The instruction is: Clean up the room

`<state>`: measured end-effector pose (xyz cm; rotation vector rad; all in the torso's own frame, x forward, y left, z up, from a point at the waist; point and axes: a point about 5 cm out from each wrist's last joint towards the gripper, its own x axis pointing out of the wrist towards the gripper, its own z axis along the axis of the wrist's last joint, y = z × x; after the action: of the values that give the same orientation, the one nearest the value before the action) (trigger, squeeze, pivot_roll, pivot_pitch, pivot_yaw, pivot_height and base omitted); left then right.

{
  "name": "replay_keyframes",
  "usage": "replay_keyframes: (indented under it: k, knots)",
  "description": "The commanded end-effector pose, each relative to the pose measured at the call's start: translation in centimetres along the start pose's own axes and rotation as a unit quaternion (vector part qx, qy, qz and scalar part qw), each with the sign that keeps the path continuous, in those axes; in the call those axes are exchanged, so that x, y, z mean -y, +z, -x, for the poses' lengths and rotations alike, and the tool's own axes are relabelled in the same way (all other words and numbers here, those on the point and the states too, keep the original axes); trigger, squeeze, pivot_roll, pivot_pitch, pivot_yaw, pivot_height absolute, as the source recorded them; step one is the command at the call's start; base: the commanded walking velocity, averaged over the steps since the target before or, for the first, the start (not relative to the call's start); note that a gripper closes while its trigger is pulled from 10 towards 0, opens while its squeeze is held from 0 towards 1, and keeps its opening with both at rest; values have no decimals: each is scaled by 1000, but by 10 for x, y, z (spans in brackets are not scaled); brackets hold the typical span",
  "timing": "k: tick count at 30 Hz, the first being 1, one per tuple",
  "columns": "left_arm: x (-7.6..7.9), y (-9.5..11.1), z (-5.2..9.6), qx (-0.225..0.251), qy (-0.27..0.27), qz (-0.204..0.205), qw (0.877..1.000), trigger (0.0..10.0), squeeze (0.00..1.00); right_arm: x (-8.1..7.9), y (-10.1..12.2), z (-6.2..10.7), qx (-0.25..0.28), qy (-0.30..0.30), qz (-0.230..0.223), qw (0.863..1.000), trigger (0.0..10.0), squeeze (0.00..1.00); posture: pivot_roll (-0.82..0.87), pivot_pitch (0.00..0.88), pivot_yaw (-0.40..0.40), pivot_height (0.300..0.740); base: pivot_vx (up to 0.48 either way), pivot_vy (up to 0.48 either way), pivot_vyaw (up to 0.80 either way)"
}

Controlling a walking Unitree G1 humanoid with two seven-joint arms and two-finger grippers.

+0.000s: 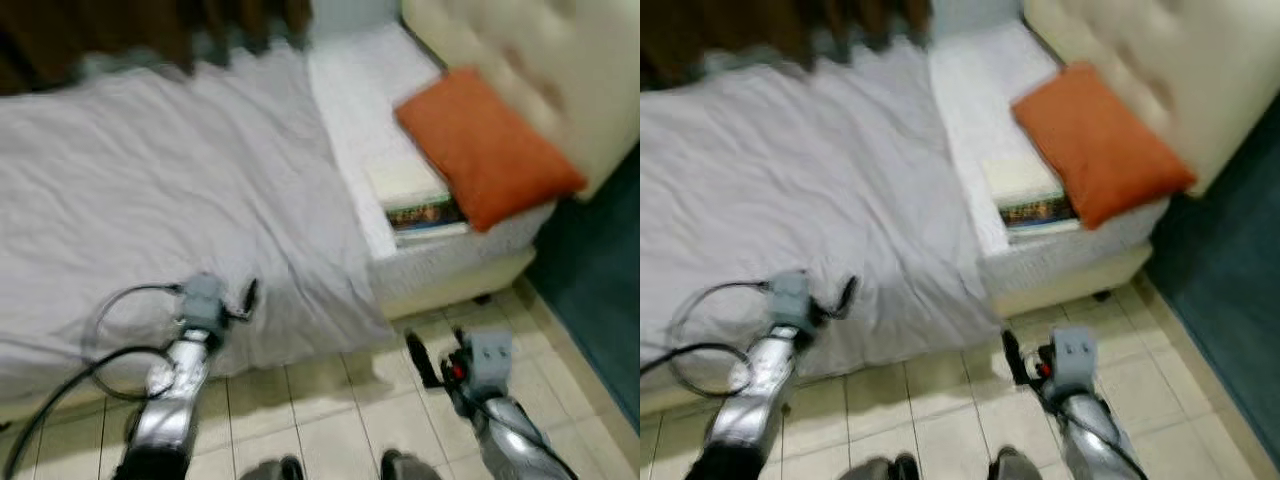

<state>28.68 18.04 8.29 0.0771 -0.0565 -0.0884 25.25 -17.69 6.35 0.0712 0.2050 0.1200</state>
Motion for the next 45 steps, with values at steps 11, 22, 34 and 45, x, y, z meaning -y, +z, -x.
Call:
replay_keyframes:
  k: [11, 22, 34, 45]
  knots:
    - [1, -18, 11, -61, 17, 30, 998, 10000, 0, -1, 6, -30, 22, 12, -12, 1000, 10000, 0, 10, 0, 2, 740, 0, 218, 682]
    - [11, -32, 19, -91, -9, 41, 995, 10000, 0, -1, 1, -24, 34, 6, 3, 999, 10000, 0, -41, 0, 23, 740, 0, 480, -218]
    - [9, -7, 17, -22, 1, 50, 999, 10000, 0, 10, -2, -9, 54, -2, 8, 999, 10000, 0, -42, 0, 16, 740, 0, 480, -67]
    - [6, -10, 19, -39, 3, 67, 997, 10000, 0, 11, -5, -10, 50, -3, 3, 999, 10000, 0, -36, 0, 26, 740, 0, 472, 0]
